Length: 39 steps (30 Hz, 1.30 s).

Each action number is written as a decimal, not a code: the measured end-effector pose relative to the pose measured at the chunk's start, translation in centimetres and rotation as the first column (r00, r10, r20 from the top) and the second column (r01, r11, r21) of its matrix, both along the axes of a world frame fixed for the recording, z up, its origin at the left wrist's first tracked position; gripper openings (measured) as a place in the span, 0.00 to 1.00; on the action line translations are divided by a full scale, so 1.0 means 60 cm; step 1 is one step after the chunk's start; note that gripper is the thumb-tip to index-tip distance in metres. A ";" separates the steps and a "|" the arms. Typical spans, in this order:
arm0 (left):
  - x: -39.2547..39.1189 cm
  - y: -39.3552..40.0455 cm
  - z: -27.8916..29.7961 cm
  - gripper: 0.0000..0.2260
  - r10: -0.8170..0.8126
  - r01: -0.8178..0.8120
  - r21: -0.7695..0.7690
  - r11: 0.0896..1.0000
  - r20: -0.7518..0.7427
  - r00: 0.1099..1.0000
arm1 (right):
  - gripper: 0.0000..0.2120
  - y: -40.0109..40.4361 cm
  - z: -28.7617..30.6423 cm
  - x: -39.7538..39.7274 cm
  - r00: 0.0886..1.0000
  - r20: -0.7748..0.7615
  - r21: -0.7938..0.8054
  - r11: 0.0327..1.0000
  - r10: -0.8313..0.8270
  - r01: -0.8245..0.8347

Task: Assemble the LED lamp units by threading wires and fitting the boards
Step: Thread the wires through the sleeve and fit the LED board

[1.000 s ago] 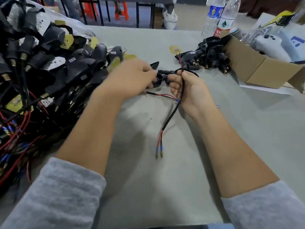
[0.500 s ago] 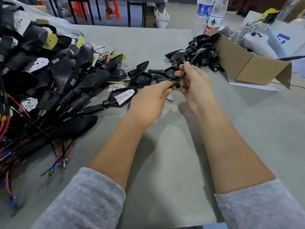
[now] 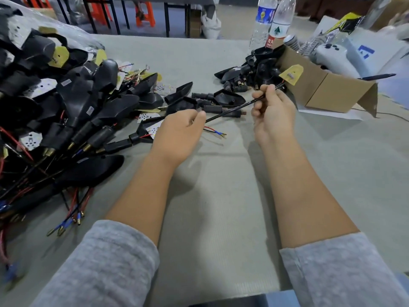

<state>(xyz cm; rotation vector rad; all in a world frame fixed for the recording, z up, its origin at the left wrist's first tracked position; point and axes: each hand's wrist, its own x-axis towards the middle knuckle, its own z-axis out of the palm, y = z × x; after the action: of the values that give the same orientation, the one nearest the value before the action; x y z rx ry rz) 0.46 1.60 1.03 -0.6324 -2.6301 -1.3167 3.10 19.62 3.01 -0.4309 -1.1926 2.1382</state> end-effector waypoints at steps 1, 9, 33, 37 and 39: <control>0.000 0.000 -0.002 0.17 -0.001 0.001 -0.022 1.000 0.000 1.000 | 0.12 -0.001 0.001 0.000 1.000 -0.020 -0.019 1.000 0.000 0.000; -0.001 0.004 -0.007 0.09 -0.064 0.063 -0.005 0.998 -0.110 0.992 | 0.07 -0.040 -0.006 0.000 0.909 0.182 0.203 0.890 0.375 -0.407; -0.034 0.002 -0.014 0.11 0.085 -0.105 0.122 0.987 0.159 0.984 | 0.18 -0.023 -0.001 -0.066 0.727 0.675 0.559 0.730 -0.126 -0.392; -0.036 0.004 -0.015 0.11 0.076 -0.095 0.112 0.989 0.160 0.984 | 0.16 -0.026 -0.006 -0.068 0.739 0.644 0.592 0.741 -0.198 -0.317; -0.038 0.003 -0.015 0.11 0.072 -0.092 0.115 0.989 0.169 0.983 | 0.17 -0.027 -0.007 -0.067 0.769 0.606 0.581 0.773 -0.202 -0.256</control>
<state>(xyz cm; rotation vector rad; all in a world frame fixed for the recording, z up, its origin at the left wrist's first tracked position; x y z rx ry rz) -1.82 1.81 0.15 -0.4091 -2.6420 -1.5525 -0.93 18.00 2.61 -0.8663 -2.2285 1.4518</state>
